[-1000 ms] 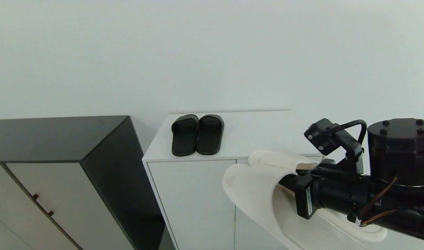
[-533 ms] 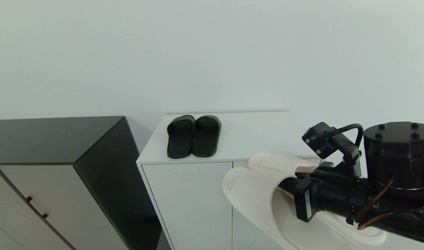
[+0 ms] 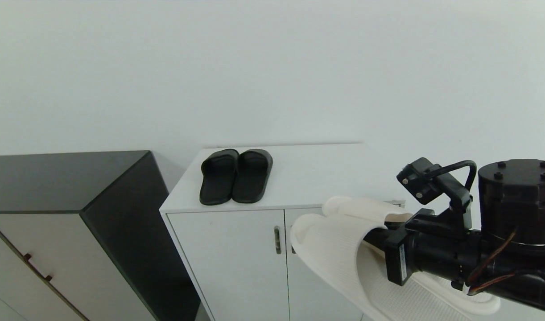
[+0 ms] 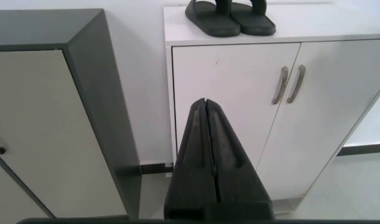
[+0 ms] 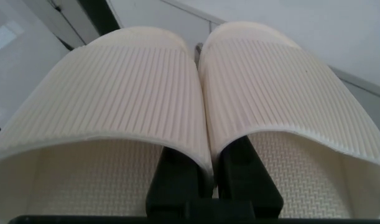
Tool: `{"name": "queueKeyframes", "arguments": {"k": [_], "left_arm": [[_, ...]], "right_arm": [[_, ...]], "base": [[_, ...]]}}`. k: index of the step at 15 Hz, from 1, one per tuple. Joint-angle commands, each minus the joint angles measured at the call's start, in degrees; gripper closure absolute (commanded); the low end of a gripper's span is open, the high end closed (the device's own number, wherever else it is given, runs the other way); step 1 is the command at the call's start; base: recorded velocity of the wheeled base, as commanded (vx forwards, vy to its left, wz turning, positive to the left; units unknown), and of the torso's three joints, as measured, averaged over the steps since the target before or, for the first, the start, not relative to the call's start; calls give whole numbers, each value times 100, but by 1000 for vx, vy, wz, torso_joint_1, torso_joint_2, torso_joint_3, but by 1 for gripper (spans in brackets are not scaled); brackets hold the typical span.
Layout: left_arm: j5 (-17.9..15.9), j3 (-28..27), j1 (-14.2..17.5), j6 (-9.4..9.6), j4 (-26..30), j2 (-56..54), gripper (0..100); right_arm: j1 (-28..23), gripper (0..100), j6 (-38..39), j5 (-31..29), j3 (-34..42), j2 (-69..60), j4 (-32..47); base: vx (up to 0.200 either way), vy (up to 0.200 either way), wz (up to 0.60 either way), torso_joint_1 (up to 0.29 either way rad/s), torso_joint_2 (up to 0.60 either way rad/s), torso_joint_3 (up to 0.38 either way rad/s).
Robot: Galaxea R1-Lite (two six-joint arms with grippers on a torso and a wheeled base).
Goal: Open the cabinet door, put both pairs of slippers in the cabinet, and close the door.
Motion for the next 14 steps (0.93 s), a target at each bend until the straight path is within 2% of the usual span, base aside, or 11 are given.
{"name": "queueKeyframes", "arguments": {"k": [1,7,14], "left_arm": [[0,0,-7,-1,-1,5,100],[0,0,-7,-1,-1,5,100],[-9,0,-7,-1,-1,5,100]], "right_arm": [[-84,100,-16,117,113,-2,-91],[-93,100,-34,442,342,-117,-188],[-84,100,-201,547,474,-125,-197]], "base": [[0,0,0,0,0,0],[0,0,0,0,0,0],[0,0,0,-14,30,17]]}}
